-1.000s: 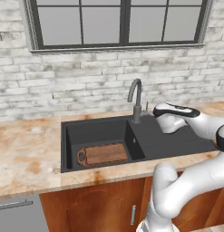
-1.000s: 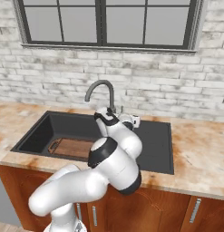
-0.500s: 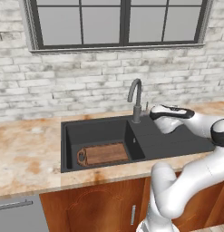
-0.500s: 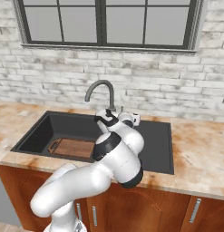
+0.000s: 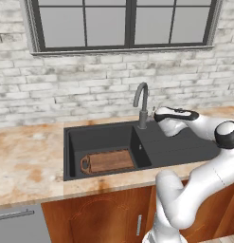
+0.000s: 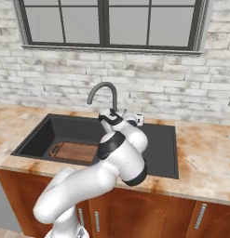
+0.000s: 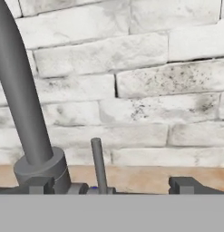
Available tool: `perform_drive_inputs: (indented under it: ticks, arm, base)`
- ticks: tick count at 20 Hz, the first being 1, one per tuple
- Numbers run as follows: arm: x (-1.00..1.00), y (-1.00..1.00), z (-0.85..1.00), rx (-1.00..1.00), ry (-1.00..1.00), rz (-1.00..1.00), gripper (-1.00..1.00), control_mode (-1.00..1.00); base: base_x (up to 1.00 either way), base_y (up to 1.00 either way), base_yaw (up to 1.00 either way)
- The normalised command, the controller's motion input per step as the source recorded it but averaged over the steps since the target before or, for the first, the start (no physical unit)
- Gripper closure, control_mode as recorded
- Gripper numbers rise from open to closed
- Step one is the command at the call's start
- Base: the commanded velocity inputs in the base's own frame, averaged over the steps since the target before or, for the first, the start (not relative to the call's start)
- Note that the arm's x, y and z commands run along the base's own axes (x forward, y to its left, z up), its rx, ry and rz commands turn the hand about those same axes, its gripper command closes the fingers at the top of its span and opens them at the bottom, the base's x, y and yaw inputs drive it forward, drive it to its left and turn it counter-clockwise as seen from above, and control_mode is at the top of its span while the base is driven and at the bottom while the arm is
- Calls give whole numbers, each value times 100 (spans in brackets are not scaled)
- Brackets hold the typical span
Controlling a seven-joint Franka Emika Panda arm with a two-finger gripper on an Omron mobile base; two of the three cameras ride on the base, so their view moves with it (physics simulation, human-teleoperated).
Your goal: Turn on the sink faucet with hot water and rinse the cutting board for ten seconds, then turn off the faucet. Push the cutting board to reach the water if necessary.
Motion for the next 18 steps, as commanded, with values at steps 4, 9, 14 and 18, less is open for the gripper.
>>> perform_drive_inputs:
  ticks: [4,9,14,18]
  arm:
    - [22,0,0,0,0,0,-100,-100]
    - [20,0,0,0,0,0,-100,-100]
    - [9,0,-6,0,-3,0,-100,-100]
    - [0,0,-8,0,-8,0,-100,-100]
  base:
    - [0,0,0]
    - [0,0,0]
    - [0,0,0]
    - [0,0,0]
